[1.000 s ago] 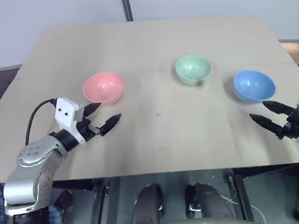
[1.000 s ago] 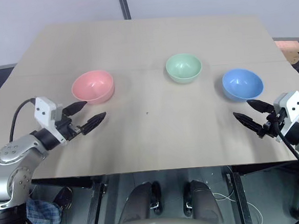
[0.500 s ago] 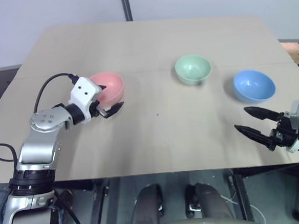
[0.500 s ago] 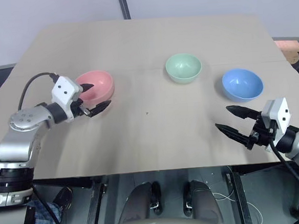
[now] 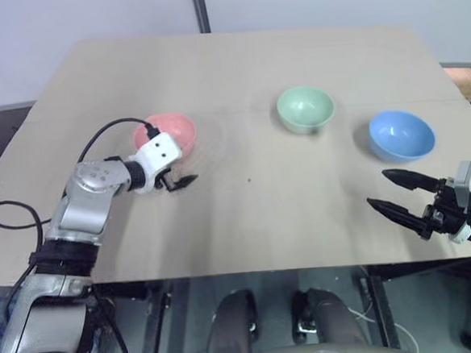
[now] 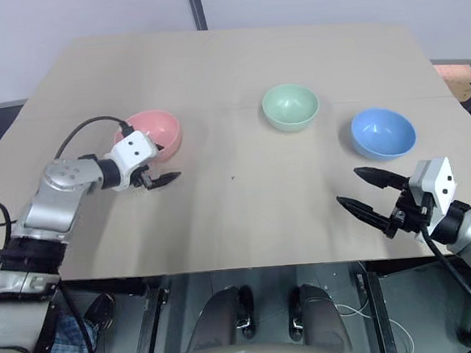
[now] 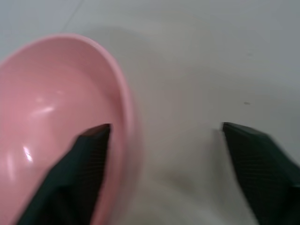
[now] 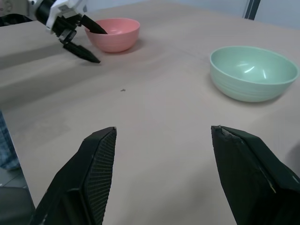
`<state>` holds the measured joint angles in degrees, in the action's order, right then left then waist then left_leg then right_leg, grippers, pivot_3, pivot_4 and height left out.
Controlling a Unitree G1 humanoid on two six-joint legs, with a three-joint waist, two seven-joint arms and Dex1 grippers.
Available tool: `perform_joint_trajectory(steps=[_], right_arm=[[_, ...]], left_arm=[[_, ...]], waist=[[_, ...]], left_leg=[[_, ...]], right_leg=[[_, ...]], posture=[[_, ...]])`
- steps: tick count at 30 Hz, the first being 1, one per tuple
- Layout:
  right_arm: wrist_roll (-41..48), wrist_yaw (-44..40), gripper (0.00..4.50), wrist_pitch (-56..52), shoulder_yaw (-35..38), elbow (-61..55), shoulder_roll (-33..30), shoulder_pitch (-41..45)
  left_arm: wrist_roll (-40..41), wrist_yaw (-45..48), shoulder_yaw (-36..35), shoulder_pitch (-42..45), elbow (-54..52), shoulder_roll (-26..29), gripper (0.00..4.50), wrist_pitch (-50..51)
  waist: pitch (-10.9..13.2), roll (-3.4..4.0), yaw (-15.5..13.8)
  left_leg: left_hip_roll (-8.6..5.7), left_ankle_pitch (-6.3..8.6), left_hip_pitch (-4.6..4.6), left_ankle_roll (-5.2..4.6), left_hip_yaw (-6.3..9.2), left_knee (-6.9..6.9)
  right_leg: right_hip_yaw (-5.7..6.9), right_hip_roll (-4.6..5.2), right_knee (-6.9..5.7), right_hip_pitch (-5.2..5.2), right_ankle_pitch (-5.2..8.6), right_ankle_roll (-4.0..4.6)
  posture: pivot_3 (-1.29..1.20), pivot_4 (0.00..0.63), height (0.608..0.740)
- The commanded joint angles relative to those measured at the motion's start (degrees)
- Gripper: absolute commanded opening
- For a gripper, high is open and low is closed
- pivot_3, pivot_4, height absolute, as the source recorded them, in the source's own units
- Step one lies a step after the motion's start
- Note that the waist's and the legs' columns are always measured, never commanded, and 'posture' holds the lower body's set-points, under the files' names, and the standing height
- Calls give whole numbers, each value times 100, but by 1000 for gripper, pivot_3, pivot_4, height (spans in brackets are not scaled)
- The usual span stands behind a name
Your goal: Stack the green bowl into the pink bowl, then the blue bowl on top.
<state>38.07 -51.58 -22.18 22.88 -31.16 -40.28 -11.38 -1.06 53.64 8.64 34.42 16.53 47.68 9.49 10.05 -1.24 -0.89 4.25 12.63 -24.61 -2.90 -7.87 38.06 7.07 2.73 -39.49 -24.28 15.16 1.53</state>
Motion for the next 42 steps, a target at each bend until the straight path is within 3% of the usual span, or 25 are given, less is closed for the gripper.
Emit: perform_joint_trajectory(steps=[1, 6, 13, 30, 36, 37, 42], right_arm=[[46, 32, 3534, 103, 135, -120, -14, -29], [64, 77, 3534, 84, 151, -125, -29, -72], [34, 94, 3534, 104, 134, -85, -39, -61], [-74, 91, 3534, 94, -186, 102, -48, 364], [-88, 97, 3534, 86, -184, 112, -44, 384], [-91, 102, 3534, 88, -181, 105, -40, 377], [-74, 131, 3534, 74, -167, 70, -26, 350]], left_arm=[[-111, 175, 30, 225, 183, 19, 2150, -361], [-336, 378, 186, 477, 584, -3, 38, -934], [-503, 738, 435, 890, 900, -188, 38, -1617], [246, 3143, 1399, 1432, -307, -991, 38, -3234], [392, 3464, 1472, 1374, -456, -1090, 38, -3398], [378, 3443, 1458, 1371, -427, -1114, 808, -3443], [270, 3376, 1432, 1365, -252, -1120, 2424, -3624]], waist=[[0, 0, 6], [0, 0, 3], [0, -1, -3], [0, 0, 6], [-1, 0, 6], [-1, 0, 5], [-1, 0, 6]], left_leg=[[0, 0, 0, 0, 0, 1], [0, 0, 1, 0, 0, 5], [-1, 1, -2, -3, 2, 26], [-2, -12, -1, 19, 0, 30], [-2, -13, 1, 19, 1, 31], [-1, -13, 1, 19, 1, 31], [-2, -13, 0, 18, 2, 33]], right_leg=[[0, 0, 0, 0, 0, 0], [-1, 0, -7, 0, 0, 0], [0, 4, -26, 0, 0, 0], [-3, -6, -31, 0, 0, 0], [-4, -6, -32, 0, 0, 0], [-4, -7, -33, 0, 0, 0], [-4, -8, -33, 1, 0, 0]], posture=[[0, 150, 740], [0, 150, 740], [0, 150, 740], [0, 150, 740], [0, 150, 740], [0, 150, 740], [0, 150, 740]])
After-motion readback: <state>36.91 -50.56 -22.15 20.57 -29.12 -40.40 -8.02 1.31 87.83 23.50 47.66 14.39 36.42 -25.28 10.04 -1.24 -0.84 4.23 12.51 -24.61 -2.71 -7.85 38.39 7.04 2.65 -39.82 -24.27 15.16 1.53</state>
